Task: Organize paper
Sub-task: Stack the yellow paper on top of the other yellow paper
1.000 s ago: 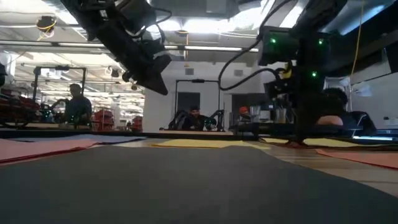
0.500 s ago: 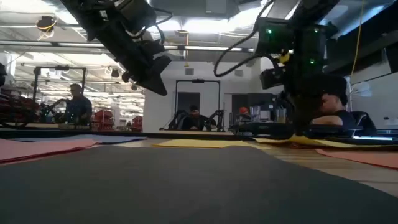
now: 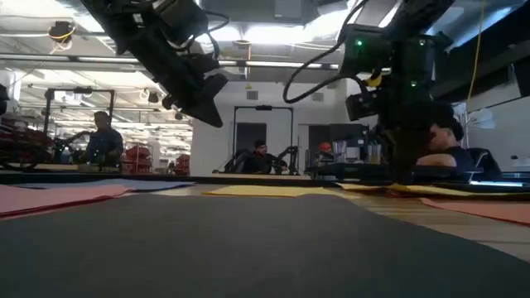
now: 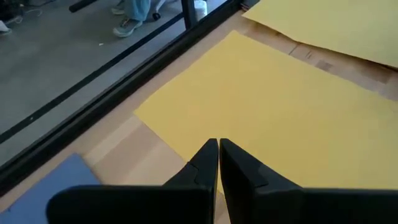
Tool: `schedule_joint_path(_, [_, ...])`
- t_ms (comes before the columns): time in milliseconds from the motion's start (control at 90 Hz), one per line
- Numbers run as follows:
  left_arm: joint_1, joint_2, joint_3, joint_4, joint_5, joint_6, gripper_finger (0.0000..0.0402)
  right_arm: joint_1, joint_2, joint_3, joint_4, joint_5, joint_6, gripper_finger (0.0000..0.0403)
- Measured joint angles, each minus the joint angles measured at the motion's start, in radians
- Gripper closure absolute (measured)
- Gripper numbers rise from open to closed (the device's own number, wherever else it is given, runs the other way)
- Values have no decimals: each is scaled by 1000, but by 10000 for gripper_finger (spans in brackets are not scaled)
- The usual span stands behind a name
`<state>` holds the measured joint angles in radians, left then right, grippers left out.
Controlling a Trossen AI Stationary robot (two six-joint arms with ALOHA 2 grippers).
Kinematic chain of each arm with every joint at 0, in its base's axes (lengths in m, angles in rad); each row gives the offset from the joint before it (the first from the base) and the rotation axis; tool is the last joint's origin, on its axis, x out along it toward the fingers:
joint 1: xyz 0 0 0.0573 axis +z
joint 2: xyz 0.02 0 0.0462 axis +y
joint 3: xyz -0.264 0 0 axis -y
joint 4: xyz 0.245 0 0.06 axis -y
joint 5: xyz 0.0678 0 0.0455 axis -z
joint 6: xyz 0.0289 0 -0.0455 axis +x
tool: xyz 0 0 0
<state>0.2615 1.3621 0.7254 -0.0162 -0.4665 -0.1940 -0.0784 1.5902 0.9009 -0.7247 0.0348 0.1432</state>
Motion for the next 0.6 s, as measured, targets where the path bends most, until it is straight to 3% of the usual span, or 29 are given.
schedule_joint_path(256, [0,0,0,-1,0,0,402,0,0,-53,20,15,57,244])
schedule_joint_path(356, [0,0,0,-1,0,0,402,0,0,-67,25,23,63,286])
schedule_joint_path(500, [0,0,0,-1,0,0,402,0,0,-67,47,106,54,382])
schedule_joint_path(600, [0,0,0,-1,0,0,402,0,0,-55,64,104,38,391])
